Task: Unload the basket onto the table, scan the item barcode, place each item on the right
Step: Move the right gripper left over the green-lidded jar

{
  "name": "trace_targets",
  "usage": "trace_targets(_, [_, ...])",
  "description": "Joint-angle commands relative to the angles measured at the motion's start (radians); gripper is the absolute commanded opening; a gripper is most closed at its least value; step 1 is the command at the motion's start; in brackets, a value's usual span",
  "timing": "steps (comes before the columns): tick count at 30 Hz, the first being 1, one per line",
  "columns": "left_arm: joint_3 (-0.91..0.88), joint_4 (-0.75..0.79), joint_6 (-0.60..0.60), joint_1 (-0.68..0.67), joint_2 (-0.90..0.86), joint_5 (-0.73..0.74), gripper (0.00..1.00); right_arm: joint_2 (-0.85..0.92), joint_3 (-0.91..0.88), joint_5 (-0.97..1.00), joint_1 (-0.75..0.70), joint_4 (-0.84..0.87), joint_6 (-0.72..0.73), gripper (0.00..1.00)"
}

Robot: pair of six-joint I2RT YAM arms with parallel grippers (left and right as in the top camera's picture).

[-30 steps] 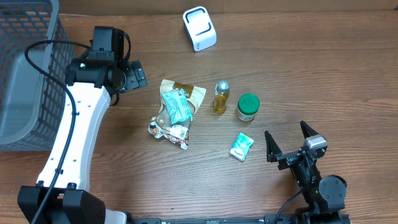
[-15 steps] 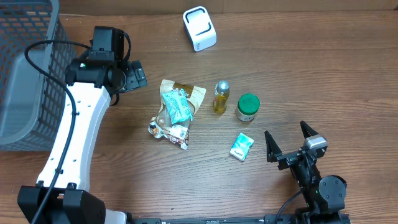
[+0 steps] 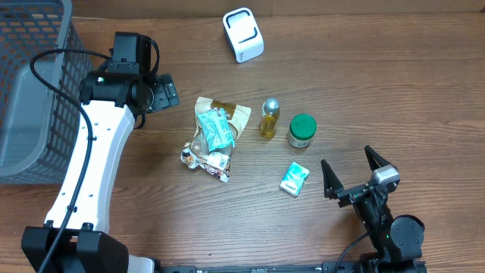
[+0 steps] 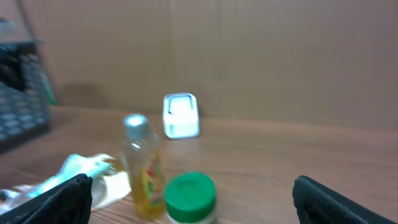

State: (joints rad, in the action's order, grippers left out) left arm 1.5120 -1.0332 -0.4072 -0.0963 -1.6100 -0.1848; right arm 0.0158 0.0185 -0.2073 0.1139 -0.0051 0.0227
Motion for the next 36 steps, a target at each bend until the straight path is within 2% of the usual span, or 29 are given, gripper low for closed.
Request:
trace_targets(1, [0.01, -0.003, 0.027, -0.002, 0.001, -0.013, 0.99, -0.003, -0.002, -0.056, 0.003, 0.003, 0.13, 1.0])
trace_targets(8, [0.01, -0.003, 0.027, -0.002, 0.001, -0.012, 0.99, -0.003, 0.059, -0.056, 0.003, -0.059, 0.192, 1.0])
trace_targets(15, [0.01, -0.003, 0.027, -0.002, 0.001, -0.012, 0.99, 0.023, 0.291, 0.029, 0.003, -0.344, 0.19, 1.0])
trace_targets(21, [0.01, -0.003, 0.027, -0.002, 0.001, -0.012, 0.99, 0.166, 0.525, 0.084, 0.003, -0.52, 0.19, 1.0])
trace_targets(26, [0.01, -0.003, 0.027, -0.002, 0.001, -0.013, 1.0, 0.505, 0.882, 0.102, 0.003, -0.751, 0.169, 1.0])
trace_targets(27, [0.01, -0.003, 0.026, -0.002, 0.001, -0.012, 0.99, 0.652, 1.03, 0.102, 0.003, -0.868, 0.151, 1.0])
trace_targets(32, [0.01, -0.003, 0.027, -0.002, 0.001, -0.012, 0.99, 1.046, 1.413, 0.101, 0.003, -1.236, 0.153, 1.0])
trace_targets(36, [0.01, -0.003, 0.027, -0.002, 0.001, -0.013, 1.0, 1.343, 1.607, 0.03, 0.003, -1.365, 0.164, 1.0])
